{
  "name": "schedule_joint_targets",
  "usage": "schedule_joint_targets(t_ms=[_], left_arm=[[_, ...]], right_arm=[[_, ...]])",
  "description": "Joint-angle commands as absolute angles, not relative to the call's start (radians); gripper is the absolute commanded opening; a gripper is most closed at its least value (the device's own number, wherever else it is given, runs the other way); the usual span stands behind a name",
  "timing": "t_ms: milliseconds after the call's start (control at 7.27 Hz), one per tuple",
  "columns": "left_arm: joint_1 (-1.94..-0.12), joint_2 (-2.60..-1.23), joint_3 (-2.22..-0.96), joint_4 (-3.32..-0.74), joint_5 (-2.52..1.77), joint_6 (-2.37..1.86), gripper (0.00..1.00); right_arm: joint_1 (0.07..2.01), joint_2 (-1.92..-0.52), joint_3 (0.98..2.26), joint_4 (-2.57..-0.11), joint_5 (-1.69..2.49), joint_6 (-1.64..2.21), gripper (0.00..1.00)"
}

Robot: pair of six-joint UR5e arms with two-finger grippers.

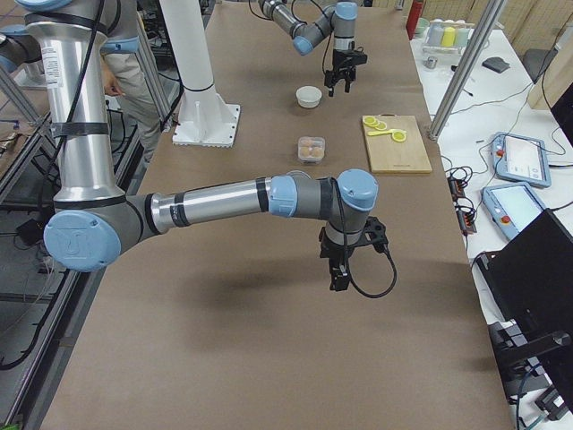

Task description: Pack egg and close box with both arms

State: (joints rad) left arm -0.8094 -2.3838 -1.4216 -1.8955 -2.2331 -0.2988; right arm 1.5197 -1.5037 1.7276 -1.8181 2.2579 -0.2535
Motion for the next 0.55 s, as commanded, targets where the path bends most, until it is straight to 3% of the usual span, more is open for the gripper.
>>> schedule_joint_targets(t_ms=[0, 413], left_arm=[[-0.958, -2.324, -1.442, -1.873, -2.293, -0.270, 0.97], [-1.232, -2.252, -1.442, -1.754, -2.394, -0.265, 0.97]], right_arm=[[1.490, -1.500, 1.726, -1.793, 2.272, -0.247, 1.00], [1.473, -1.497, 1.736, -1.795, 2.295, -0.249, 1.00]])
